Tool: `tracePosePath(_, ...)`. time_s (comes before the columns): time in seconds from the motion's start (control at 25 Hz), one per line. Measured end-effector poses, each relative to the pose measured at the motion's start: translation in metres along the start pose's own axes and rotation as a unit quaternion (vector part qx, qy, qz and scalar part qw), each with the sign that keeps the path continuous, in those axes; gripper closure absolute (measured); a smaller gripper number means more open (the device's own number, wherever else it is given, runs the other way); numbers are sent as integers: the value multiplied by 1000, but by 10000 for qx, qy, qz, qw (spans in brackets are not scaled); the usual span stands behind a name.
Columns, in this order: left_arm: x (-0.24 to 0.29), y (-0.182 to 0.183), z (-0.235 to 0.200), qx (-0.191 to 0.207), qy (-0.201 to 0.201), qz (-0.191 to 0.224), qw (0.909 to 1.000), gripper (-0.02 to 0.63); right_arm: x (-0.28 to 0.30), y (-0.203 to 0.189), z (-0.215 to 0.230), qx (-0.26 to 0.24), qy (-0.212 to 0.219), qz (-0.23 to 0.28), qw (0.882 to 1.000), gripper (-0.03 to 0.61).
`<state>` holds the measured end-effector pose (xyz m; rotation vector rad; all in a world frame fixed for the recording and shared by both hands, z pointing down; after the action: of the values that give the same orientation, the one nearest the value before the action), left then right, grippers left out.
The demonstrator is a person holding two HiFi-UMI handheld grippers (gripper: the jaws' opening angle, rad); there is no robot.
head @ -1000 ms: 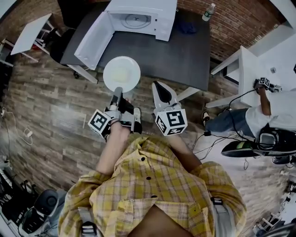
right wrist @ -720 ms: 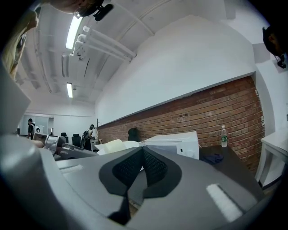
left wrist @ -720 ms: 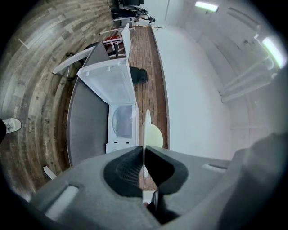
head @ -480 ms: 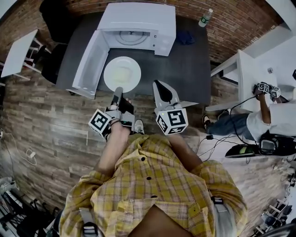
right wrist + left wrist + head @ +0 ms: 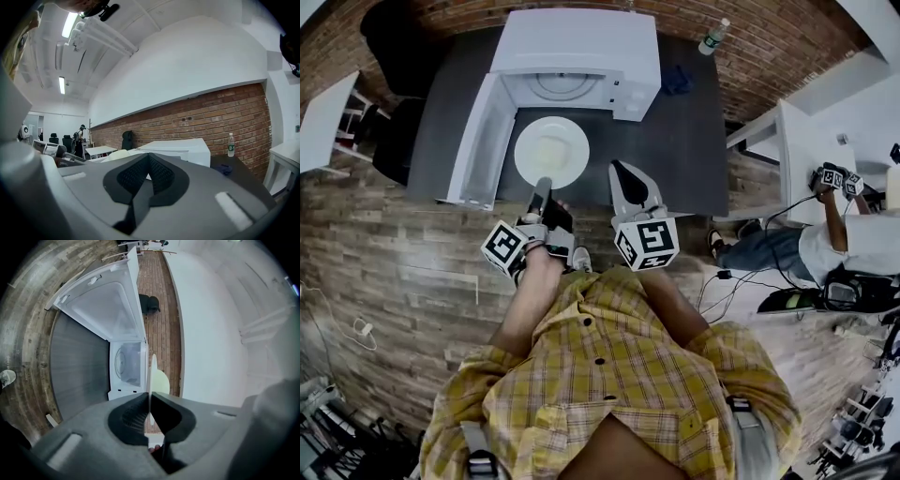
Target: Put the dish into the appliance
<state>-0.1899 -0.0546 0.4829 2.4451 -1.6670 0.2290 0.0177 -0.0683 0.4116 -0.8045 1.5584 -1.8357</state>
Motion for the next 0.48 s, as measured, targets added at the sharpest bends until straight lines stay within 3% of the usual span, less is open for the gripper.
tracePosePath(0.48,25,9,-9,66,103,-205,9997,603,5,-5,8,-8,-190,-130,9997,575)
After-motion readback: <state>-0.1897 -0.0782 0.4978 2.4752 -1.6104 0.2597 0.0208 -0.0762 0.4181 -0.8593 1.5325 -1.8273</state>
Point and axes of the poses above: the fingertips, and each gripper's own axes: x forward along the fingers, z to its right, y out of its top, the point moved 9 cm from there along -x, backward along the fingers, and after that the axes turned 13 degrees about y, right-handed, at the moved point
